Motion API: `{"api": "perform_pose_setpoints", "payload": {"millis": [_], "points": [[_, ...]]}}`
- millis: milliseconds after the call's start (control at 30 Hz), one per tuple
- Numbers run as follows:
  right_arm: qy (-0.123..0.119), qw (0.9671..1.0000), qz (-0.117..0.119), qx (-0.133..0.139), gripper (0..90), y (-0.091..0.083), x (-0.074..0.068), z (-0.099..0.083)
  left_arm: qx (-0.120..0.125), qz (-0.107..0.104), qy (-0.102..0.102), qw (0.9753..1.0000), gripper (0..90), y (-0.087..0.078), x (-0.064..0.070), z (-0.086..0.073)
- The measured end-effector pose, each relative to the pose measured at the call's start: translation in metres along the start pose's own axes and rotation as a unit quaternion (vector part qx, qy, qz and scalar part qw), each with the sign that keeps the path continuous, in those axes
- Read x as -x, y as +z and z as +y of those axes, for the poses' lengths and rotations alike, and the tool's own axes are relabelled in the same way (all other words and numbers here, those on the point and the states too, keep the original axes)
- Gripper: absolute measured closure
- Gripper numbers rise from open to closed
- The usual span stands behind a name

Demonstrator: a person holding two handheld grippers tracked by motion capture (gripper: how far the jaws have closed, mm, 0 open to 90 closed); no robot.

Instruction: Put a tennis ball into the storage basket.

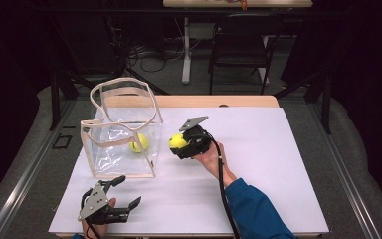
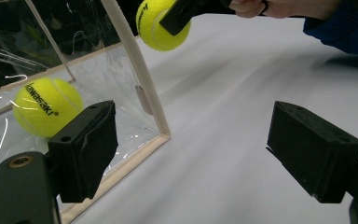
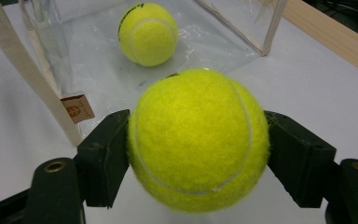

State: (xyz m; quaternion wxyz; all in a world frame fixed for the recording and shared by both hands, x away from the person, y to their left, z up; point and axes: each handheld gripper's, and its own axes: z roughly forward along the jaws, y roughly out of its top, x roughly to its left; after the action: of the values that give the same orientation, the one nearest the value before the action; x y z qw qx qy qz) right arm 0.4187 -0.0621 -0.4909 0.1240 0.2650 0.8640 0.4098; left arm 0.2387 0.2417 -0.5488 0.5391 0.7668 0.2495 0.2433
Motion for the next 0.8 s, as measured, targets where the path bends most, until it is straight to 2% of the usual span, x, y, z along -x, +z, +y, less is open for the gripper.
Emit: {"api": "perform_pose_setpoints", "payload": {"millis": [400, 800], "points": [[0.000, 0.9998, -0.006, 0.018, 26.4, -0.015, 0.004, 0.002, 0.003, -0.003, -0.004, 1.0000, 15.9, 0.000, -0.001, 0.000], [-0.003, 0.9996, -0.009, 0.028, 26.4, -0.022, 0.005, 0.006, 0.001, 0.003, -0.005, 1.0000, 16.0, 0.000, -0.001, 0.000]]}}
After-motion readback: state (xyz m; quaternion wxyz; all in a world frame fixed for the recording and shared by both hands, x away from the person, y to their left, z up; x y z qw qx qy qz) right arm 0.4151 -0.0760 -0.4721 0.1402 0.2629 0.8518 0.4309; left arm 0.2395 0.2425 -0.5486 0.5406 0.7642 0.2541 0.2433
